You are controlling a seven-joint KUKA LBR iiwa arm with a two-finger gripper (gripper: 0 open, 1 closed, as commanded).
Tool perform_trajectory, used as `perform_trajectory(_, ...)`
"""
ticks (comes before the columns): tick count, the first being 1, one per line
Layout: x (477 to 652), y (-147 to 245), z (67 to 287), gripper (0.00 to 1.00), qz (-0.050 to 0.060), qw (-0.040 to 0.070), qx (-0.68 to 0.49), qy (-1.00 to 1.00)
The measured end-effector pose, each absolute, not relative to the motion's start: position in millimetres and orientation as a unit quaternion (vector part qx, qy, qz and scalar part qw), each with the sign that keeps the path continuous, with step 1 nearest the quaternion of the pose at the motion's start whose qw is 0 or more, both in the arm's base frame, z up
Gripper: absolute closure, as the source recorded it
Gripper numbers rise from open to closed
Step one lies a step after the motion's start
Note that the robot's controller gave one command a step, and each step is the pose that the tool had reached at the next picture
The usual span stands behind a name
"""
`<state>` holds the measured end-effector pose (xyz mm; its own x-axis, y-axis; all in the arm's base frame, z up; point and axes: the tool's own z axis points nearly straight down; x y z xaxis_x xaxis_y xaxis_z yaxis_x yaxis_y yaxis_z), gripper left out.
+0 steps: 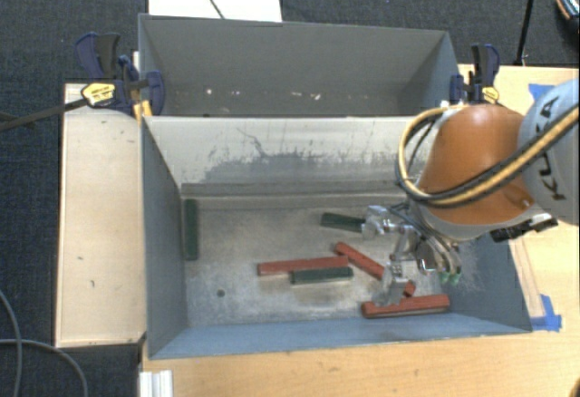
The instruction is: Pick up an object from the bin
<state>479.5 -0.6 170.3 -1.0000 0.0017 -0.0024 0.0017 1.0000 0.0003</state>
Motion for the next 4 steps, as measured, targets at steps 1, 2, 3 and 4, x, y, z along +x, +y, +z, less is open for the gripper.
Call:
perform_trajectory(1,488.3,26.1,68.1,0.0,0.0,-0.001,0.097,0.995)
perform_trajectory(2,492.2,25.0,73.6,1.0,0.001,0.006,0.097,0.995)
perform_trajectory(3,496.0,35.2,146.0,1.0,0.001,0.005,0.111,0.994)
perform_trajectory(4,494.0,34.5,142.0,0.0,0.0,0.001,0.11,0.994)
